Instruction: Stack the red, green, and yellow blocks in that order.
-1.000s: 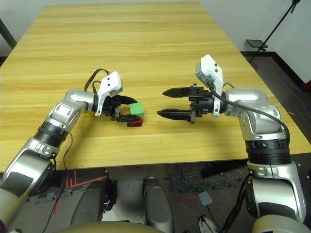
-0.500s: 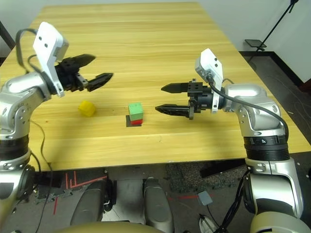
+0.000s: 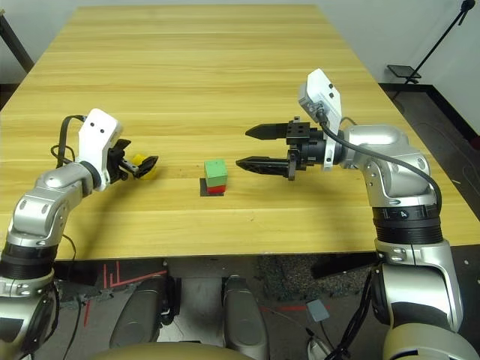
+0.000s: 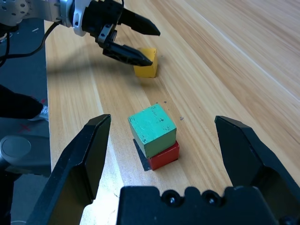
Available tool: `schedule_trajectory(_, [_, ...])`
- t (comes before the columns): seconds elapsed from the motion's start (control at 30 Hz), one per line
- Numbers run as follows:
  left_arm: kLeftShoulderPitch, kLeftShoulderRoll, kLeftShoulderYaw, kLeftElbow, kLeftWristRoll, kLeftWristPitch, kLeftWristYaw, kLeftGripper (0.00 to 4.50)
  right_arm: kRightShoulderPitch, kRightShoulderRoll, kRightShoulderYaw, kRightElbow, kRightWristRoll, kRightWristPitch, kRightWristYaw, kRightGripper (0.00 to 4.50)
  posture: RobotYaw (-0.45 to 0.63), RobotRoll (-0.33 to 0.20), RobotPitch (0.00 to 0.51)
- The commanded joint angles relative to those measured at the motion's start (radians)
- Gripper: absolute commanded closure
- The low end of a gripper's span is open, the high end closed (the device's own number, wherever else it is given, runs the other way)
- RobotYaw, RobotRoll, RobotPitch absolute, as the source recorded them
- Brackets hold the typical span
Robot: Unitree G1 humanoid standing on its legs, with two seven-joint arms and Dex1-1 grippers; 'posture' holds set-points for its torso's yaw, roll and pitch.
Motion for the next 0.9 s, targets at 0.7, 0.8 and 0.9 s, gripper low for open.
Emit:
schedule_trajectory(0.7, [0.029,-0.031,-0.022,0.063,-0.078,0.0,-0.087,2.46,0.001,0.013,0.01,0.012,0.01,0.001,-0.004,0.0,0.2,-0.118,0.091])
schedule_trajectory(0.8, [-0.017,-0.017,-0.029,-0.003,-0.128,0.057,-0.138,2.46,0.008,0.005,0.01,0.006,0.012,0.005,0.003,0.0,0.2,-0.117,0.093])
schedule_trajectory(0.9, [-0.112,0.045,-0.052,-0.068,-0.193,0.102,-0.249,2.46,0.018,-0.01,0.009,0.003,0.01,0.005,0.016,0.0,0.2,-0.112,0.095])
